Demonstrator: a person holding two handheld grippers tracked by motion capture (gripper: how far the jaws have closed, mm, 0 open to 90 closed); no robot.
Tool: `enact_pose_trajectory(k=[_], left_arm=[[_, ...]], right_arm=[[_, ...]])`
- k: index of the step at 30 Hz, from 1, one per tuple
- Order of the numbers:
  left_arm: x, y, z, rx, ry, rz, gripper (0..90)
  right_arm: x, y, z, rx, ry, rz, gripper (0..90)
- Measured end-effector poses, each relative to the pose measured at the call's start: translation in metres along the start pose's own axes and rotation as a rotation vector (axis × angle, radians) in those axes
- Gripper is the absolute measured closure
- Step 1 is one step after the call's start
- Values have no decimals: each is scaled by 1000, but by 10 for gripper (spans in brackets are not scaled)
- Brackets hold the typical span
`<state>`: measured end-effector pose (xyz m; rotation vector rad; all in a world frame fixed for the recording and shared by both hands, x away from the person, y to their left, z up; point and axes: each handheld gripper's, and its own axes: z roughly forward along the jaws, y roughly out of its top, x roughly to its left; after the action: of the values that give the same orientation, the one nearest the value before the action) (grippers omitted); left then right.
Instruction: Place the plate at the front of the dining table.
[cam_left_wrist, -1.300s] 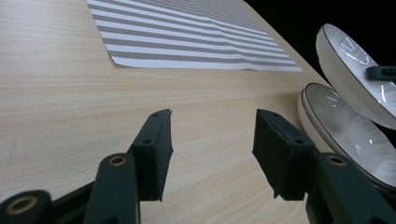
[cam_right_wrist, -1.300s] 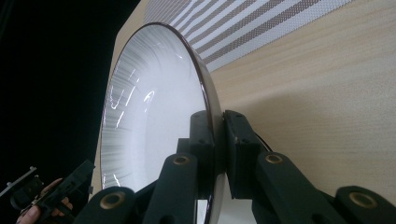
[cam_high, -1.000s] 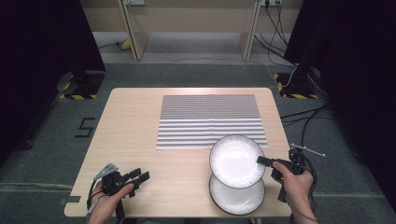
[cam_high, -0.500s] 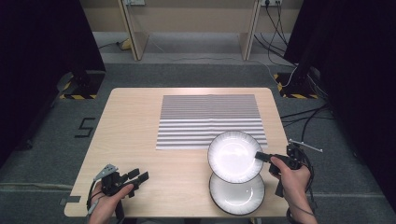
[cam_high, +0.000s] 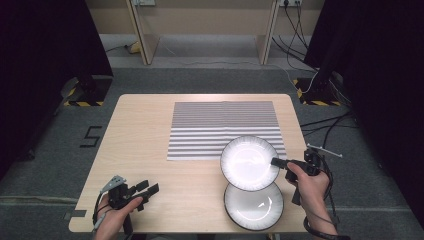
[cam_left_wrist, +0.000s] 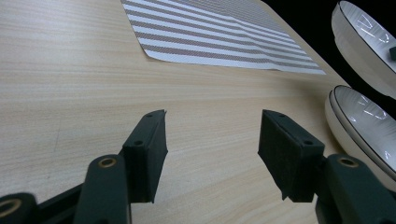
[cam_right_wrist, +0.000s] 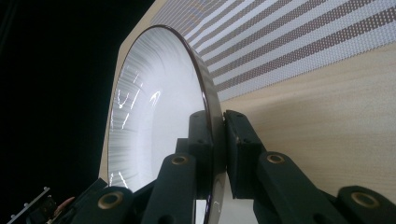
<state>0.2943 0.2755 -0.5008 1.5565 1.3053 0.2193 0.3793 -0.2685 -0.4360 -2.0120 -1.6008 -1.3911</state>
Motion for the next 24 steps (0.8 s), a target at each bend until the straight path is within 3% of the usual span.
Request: enact_pose_trajectory(k=[24], left_arm=[[1, 1, 1, 1, 14, 8, 367]], right_arm=[[7, 21, 10, -27, -8, 14, 812]])
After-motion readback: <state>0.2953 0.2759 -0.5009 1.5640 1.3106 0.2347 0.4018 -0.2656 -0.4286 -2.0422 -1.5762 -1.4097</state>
